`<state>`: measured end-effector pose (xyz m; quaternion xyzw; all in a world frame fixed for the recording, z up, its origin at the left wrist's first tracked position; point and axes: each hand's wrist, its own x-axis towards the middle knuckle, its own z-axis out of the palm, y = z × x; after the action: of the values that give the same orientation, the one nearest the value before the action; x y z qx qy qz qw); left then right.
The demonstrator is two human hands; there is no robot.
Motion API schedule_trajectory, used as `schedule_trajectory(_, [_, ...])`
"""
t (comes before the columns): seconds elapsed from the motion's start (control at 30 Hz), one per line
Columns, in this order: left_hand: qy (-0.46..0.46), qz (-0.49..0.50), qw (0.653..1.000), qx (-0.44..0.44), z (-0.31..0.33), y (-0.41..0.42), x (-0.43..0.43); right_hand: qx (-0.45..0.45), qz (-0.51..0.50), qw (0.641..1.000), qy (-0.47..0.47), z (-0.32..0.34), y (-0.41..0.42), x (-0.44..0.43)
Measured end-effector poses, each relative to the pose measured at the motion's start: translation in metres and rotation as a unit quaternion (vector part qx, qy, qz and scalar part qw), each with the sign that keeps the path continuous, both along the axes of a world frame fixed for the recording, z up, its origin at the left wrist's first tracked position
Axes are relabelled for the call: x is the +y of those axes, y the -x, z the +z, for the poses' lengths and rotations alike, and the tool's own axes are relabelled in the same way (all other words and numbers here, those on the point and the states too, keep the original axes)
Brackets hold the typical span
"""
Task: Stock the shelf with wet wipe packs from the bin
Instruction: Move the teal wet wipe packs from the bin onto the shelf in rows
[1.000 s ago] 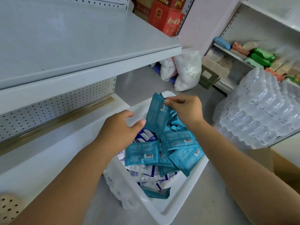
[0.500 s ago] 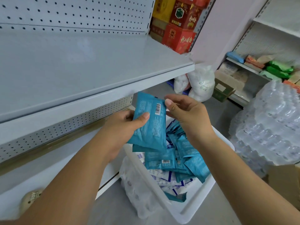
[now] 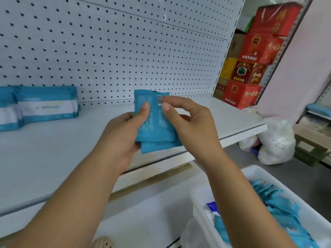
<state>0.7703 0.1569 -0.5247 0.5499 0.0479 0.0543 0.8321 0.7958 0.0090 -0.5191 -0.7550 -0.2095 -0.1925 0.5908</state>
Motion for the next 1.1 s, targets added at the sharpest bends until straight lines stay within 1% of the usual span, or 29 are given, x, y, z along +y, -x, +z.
schedule_trajectory(0.1, [0.041,0.029,0.999,-0.015,0.017,0.007,0.051,-0.033,0.05,0.997,0.057,0.006,-0.003,0.053])
schedule_trajectory(0.17, [0.069,0.034,0.997,-0.023,0.028,0.014,0.08,-0.034,0.089,0.992,0.084,0.012,-0.002,0.085])
schedule_trajectory(0.33, [0.081,0.026,0.994,-0.066,0.043,0.016,0.139,-0.004,0.172,0.98,0.104,0.031,-0.013,0.144])
schedule_trajectory(0.43, [0.094,0.013,0.993,-0.07,0.04,0.007,0.166,0.018,0.214,0.97,0.115,0.032,-0.021,0.167])
schedule_trajectory(0.5, [0.073,0.018,0.994,-0.074,0.03,0.0,0.175,0.031,0.227,0.97,0.079,0.025,-0.026,0.178])
schedule_trajectory(0.6, [0.003,0.051,0.995,-0.083,0.004,-0.014,0.172,0.055,0.209,0.976,0.013,0.009,-0.034,0.186])
schedule_trajectory(0.67, [-0.01,0.095,0.993,-0.071,-0.009,-0.021,0.165,0.113,0.22,0.968,-0.049,-0.003,-0.04,0.189])
schedule_trajectory(0.73, [0.012,0.135,0.989,-0.054,-0.014,-0.024,0.159,0.189,0.254,0.939,-0.133,-0.011,-0.046,0.192])
schedule_trajectory(0.8, [0.036,0.16,0.985,-0.046,-0.017,-0.027,0.157,0.242,0.275,0.909,-0.199,-0.017,-0.048,0.194])
schedule_trajectory(0.87, [0.044,0.186,0.981,-0.039,-0.02,-0.028,0.157,0.271,0.273,0.895,-0.224,-0.021,-0.048,0.194])
schedule_trajectory(1.0, [0.081,0.253,0.964,0.001,-0.029,-0.03,0.164,0.315,0.233,0.885,-0.251,-0.031,-0.049,0.19])
schedule_trajectory(1.1, [0.112,0.267,0.957,0.017,-0.034,-0.029,0.174,0.332,0.231,0.855,-0.324,-0.033,-0.049,0.184])
